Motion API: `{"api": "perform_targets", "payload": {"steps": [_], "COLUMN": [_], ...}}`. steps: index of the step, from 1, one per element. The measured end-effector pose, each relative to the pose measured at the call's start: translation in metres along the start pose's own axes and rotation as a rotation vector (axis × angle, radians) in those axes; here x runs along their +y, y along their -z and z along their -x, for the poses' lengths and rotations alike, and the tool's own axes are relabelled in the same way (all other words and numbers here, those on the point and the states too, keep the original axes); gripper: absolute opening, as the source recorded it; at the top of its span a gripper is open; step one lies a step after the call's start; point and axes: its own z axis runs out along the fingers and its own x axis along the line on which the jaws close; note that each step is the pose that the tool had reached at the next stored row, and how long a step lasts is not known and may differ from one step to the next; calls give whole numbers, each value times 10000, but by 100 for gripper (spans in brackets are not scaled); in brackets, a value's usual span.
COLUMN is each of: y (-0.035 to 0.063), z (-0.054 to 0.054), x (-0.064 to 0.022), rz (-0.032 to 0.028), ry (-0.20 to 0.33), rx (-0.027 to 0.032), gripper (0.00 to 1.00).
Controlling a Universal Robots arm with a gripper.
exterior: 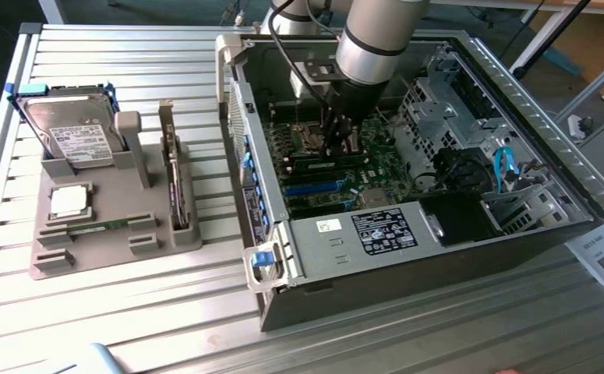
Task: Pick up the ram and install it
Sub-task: 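Press down the ram until it locks into place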
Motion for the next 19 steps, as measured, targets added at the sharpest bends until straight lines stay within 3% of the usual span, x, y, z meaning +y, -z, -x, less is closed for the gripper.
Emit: {"api": "perform_targets", "payload": {"steps": [19], "y": [-25], "z": [0], "x": [-1], "rz": [-1], "ry": [1], "rx": [-2], "gripper": [11]}}
